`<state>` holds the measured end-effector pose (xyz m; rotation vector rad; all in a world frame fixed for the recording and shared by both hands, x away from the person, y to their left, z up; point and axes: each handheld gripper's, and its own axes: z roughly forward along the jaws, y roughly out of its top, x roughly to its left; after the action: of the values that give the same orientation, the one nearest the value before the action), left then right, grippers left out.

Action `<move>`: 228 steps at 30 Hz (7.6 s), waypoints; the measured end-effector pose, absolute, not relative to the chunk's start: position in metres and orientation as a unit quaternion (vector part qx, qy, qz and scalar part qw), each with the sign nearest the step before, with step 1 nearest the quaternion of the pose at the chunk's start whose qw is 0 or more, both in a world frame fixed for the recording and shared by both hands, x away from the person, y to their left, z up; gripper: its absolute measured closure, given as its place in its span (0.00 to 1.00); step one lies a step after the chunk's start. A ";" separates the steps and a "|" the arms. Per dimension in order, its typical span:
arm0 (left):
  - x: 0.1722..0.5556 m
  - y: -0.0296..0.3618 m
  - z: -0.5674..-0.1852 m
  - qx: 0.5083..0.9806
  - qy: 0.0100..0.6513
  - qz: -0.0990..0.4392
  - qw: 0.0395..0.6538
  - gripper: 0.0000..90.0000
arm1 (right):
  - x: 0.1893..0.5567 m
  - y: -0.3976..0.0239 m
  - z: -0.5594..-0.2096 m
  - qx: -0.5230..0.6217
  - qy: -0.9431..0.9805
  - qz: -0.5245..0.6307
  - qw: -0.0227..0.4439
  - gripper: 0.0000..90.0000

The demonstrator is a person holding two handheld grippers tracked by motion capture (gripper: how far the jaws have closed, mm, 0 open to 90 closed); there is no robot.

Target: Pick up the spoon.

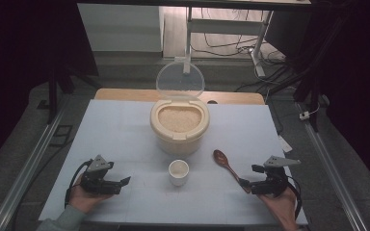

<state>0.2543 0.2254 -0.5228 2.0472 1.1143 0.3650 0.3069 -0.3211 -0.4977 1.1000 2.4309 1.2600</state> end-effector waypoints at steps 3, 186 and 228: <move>0.254 0.226 -0.523 0.803 0.435 0.143 0.381 0.13 | 0.306 -0.321 -0.497 0.371 0.821 0.421 0.101 0.15; 0.254 0.224 -0.523 0.806 0.432 0.147 0.378 0.13 | 0.296 -0.192 -0.430 0.193 0.934 0.299 0.030 0.88; 0.257 0.125 -0.431 0.871 0.232 0.123 0.414 0.21 | 0.298 -0.146 -0.434 0.138 0.948 0.284 0.032 0.88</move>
<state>0.2565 0.1249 -0.4310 2.1899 0.5838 0.3082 0.2983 -0.1461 -0.4339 0.4255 2.9199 0.8760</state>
